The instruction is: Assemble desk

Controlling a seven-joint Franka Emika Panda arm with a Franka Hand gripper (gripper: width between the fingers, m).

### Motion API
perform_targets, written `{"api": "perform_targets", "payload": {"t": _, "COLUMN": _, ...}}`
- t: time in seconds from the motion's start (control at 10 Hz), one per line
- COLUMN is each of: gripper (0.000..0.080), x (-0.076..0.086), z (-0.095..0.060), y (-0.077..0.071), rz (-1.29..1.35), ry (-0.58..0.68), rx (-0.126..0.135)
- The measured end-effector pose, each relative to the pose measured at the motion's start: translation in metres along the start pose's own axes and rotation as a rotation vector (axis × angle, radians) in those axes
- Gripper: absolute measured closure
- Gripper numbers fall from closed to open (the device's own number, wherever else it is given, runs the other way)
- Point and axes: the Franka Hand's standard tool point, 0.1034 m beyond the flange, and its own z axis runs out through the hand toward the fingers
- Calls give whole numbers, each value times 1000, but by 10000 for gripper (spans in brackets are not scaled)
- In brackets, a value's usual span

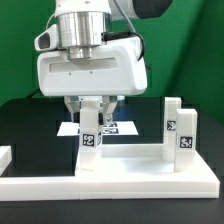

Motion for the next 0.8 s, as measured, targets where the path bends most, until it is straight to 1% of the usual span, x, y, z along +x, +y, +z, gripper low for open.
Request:
{"api": "perform_targets", "payload": {"t": 0.1, "gripper": 504, "x": 1, "z": 0, "y": 3, "rz": 90, "ry": 0, "rx": -3}}
{"api": "perform_targets", "payload": {"t": 0.2, "gripper": 504, "x": 1, "z": 0, "y": 4, "rz": 182, "ry": -5, "rx": -5}}
{"api": "perform_targets", "payload": {"t": 0.3, "gripper": 504, "x": 2, "z": -2, "y": 7, "rz": 368, "ry": -34, "rx": -13}}
{"api": "perform_targets", "payload": {"t": 0.4, "gripper": 506, "x": 1, "z": -3, "y": 9, "rz": 579, "ry": -65, "rx": -7}}
{"api": "perform_targets", "payload": {"t": 0.5, "gripper": 506, "x": 0, "z": -2, "y": 11, "rz": 764, "ry": -107, "rx": 9}}
{"api": "perform_targets", "payload": {"t": 0.6, "gripper": 506, "x": 3, "z": -2, "y": 12, "rz": 878, "ry": -134, "rx": 38}}
{"api": "perform_targets", "payload": {"t": 0.7, "gripper": 506, "x": 7, "z": -2, "y": 16, "rz": 942, "ry": -143, "rx": 46}}
{"api": "perform_targets", "payload": {"t": 0.8, "gripper": 506, "x": 6, "z": -2, "y": 14, "rz": 945, "ry": -142, "rx": 46}}
